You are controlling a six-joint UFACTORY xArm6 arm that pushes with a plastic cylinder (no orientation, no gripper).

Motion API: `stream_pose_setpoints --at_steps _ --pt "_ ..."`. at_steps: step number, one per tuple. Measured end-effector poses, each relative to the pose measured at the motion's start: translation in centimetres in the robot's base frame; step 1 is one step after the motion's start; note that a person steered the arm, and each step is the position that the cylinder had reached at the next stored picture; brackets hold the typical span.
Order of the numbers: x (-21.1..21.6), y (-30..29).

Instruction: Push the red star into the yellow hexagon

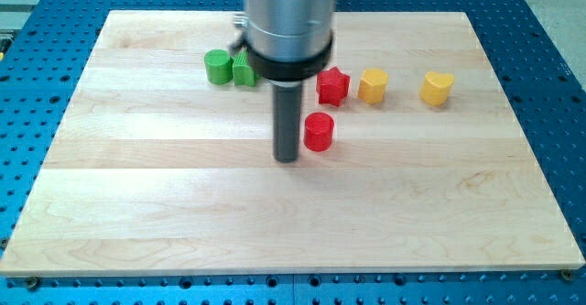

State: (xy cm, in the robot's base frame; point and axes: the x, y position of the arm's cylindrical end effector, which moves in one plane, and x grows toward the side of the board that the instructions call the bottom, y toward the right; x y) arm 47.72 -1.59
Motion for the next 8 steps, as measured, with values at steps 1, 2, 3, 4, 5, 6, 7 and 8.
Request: stream_pose_setpoints --at_steps 1,2,3,4,5,6,7,8 --pt "2.7 1.3" --pt "1.5 1.9" --pt "-2.6 -0.8" --pt "-7.4 -0.3" --pt "-9.5 4.3" --pt "-10.1 4.7" --pt "-10.3 5.2" --pt "-10.3 7.8"
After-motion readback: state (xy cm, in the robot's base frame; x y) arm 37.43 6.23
